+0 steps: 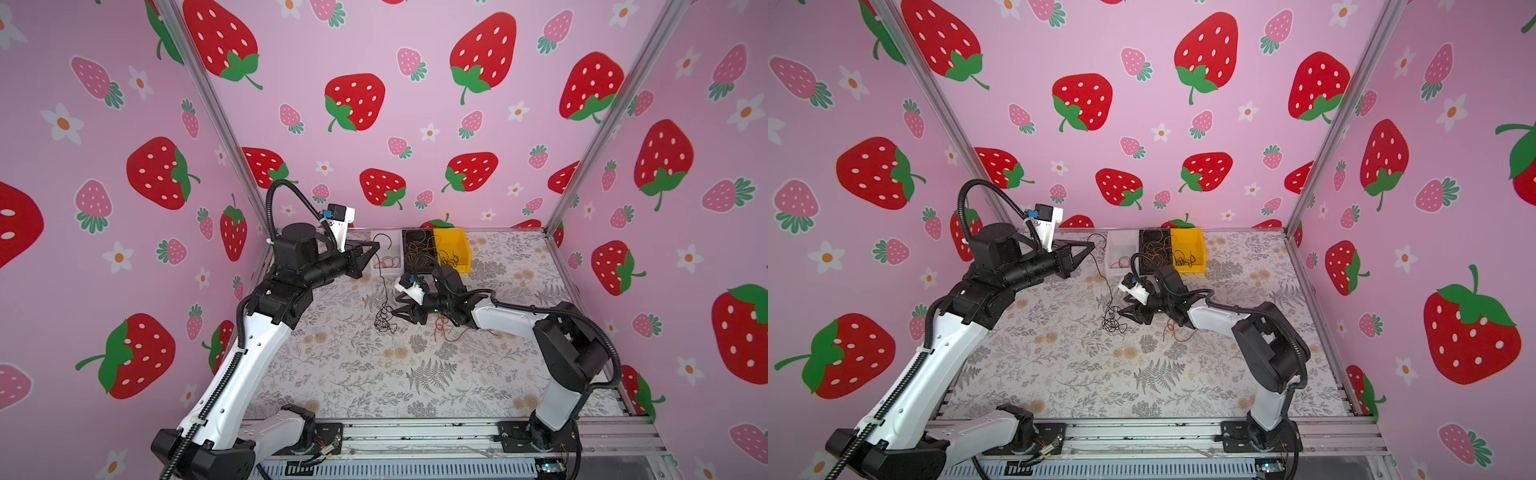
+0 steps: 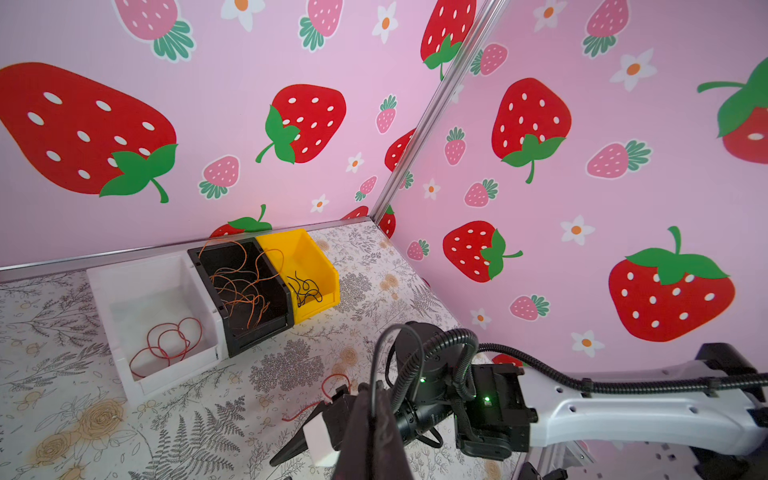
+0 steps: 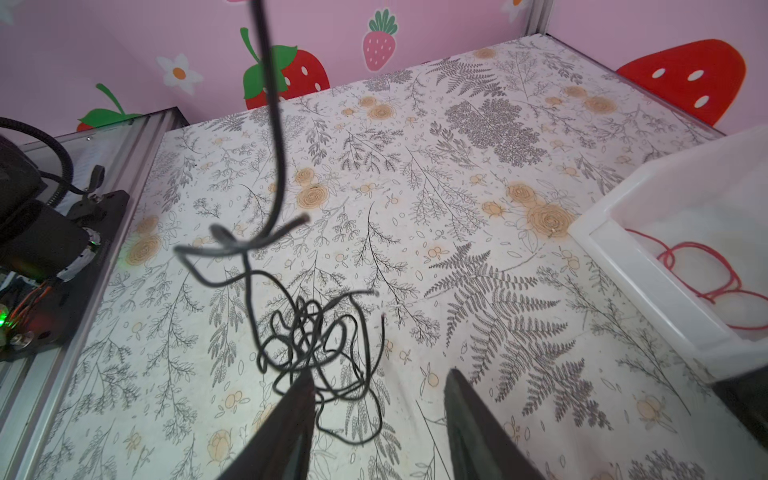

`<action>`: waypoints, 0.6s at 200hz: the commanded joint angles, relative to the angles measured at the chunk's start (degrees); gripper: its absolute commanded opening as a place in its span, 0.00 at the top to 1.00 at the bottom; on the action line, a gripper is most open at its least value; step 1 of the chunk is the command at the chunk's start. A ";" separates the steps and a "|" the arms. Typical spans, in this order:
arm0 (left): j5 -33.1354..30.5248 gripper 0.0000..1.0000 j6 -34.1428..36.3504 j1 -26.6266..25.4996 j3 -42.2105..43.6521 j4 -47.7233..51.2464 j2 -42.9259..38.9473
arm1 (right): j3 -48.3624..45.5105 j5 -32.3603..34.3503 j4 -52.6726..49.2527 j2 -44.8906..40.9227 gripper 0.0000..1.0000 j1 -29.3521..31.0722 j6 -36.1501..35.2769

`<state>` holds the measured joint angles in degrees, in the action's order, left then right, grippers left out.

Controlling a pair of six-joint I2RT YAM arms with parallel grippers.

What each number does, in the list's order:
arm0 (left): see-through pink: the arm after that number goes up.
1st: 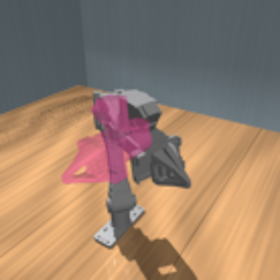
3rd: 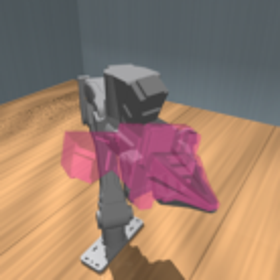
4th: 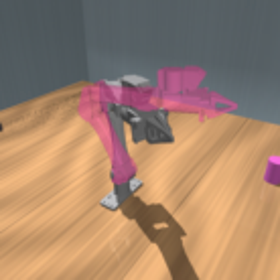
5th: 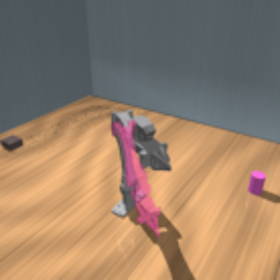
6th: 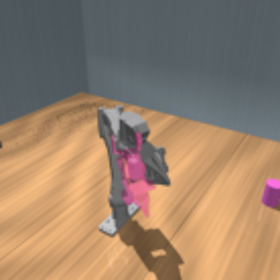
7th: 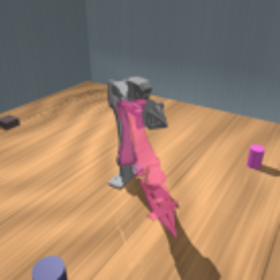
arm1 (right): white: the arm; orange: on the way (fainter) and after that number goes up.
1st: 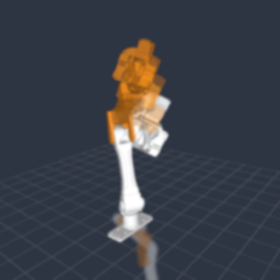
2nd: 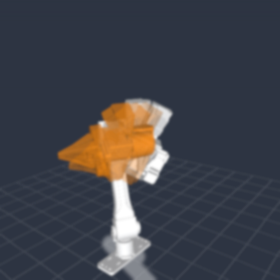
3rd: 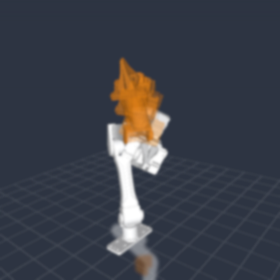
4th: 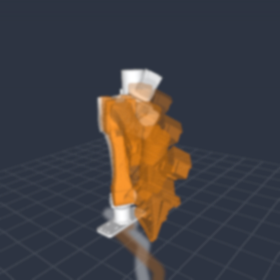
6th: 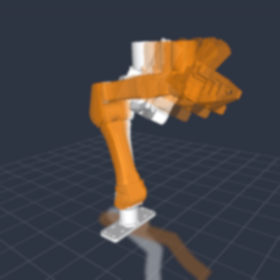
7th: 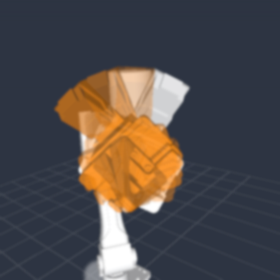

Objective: Untangle the cables

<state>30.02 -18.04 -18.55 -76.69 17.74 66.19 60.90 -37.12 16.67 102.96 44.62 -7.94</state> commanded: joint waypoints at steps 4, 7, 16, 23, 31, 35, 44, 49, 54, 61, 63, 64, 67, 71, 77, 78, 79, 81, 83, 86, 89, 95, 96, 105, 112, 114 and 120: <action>-0.36 1.00 0.90 -0.61 -3.37 -2.48 0.60 | 2.61 -4.40 -0.31 1.93 0.51 0.65 -0.02; -0.44 1.00 0.90 -0.69 -3.46 -2.59 0.68 | 2.78 -4.49 -0.29 2.10 0.53 0.64 0.01; -0.49 1.00 0.87 -0.79 -3.71 -3.05 0.73 | 3.23 -4.91 -0.24 2.61 0.56 0.64 0.25; -0.70 1.00 0.82 -0.88 -3.97 -3.21 0.78 | 3.60 -4.90 -0.22 3.12 0.60 0.65 0.61; -0.91 1.00 0.96 -0.92 -4.32 -3.40 0.78 | 4.09 -4.67 -0.71 3.52 0.67 0.67 0.81; -1.12 1.00 1.07 -0.89 -4.54 -3.37 0.78 | 4.19 -4.35 -0.80 3.61 0.70 0.64 1.03; -1.66 1.00 1.33 -0.88 -4.99 -3.28 0.65 | 4.14 -3.47 -0.62 3.57 0.78 0.43 1.55; -1.86 1.00 1.47 -0.96 -5.20 -3.24 0.56 | 3.98 -3.23 -0.39 3.52 0.84 0.31 1.88; -2.17 1.00 1.79 -0.89 -5.38 -3.13 0.39 | 3.76 -3.07 -0.10 3.35 0.90 0.08 2.24; -3.05 1.00 2.40 -0.88 -5.70 -2.73 0.19 | 3.25 -2.87 0.57 3.01 0.96 -0.33 2.84; -3.28 1.00 2.57 -0.88 -5.81 -2.54 0.13 | 3.03 -2.80 0.81 2.86 0.97 -0.39 3.09; -3.38 1.00 2.66 -0.88 -5.87 -2.45 0.10 | 2.93 -2.75 0.95 2.82 0.98 -0.45 3.19; -3.74 1.00 2.88 -0.88 -6.03 -2.14 0.00 | 2.58 -2.70 1.36 2.58 0.99 -0.71 3.53; -4.24 1.00 3.40 -0.88 -6.30 -1.68 -0.14 | 2.06 -2.52 2.02 2.22 1.00 -0.96 4.05; -5.01 1.00 3.98 -0.81 -6.79 -0.92 -0.31 | 1.09 -2.24 3.06 1.62 1.00 -1.55 5.00; -5.12 1.00 4.07 -0.80 -6.80 -0.76 -0.34 | 0.90 -2.16 3.35 1.45 1.00 -1.64 5.20; -5.18 1.00 4.16 -0.79 -6.89 -0.63 -0.35 | 0.76 -2.07 3.58 1.32 1.00 -1.77 5.34; -5.51 1.00 4.29 -0.75 -7.07 -0.39 -0.36 | 0.43 -2.01 3.91 1.12 1.00 -1.94 5.60; -5.74 1.00 4.43 -0.71 -7.25 -0.17 -0.43 | 0.09 -1.99 4.32 0.91 1.00 -2.18 6.00; -6.08 1.00 4.56 -0.63 -7.45 0.18 -0.45 | -0.39 -1.98 4.71 0.51 1.00 -2.48 6.37; -6.30 1.00 4.71 -0.54 -7.65 0.45 -0.52 | -0.88 -1.94 5.14 0.15 1.00 -2.94 6.79; -6.50 1.00 4.85 -0.08 -7.97 0.98 -0.58 | -1.86 -1.62 5.91 -0.62 1.00 -3.81 7.77; -6.57 1.00 4.81 -0.04 -8.01 1.02 -0.61 | -2.03 -1.54 6.05 -0.81 1.00 -4.00 7.90; -6.58 1.00 4.78 0.73 -8.17 1.23 -0.80 | -3.52 -1.11 7.12 -1.98 1.00 -5.25 9.16; -6.70 1.00 4.69 1.36 -8.28 1.48 -0.89 | -4.38 -1.19 7.33 -2.81 1.00 -6.44 9.71; -6.85 1.00 4.68 1.57 -8.30 1.57 -0.93 | -4.61 -1.13 7.26 -3.06 1.00 -6.75 9.95; -7.10 1.00 4.53 2.34 -8.38 1.75 -1.13 | -5.20 -0.87 7.20 -3.71 1.00 -7.66 10.41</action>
<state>24.93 -14.76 -18.20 -82.28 18.11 66.43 58.04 -38.74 20.78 103.11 40.47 -0.99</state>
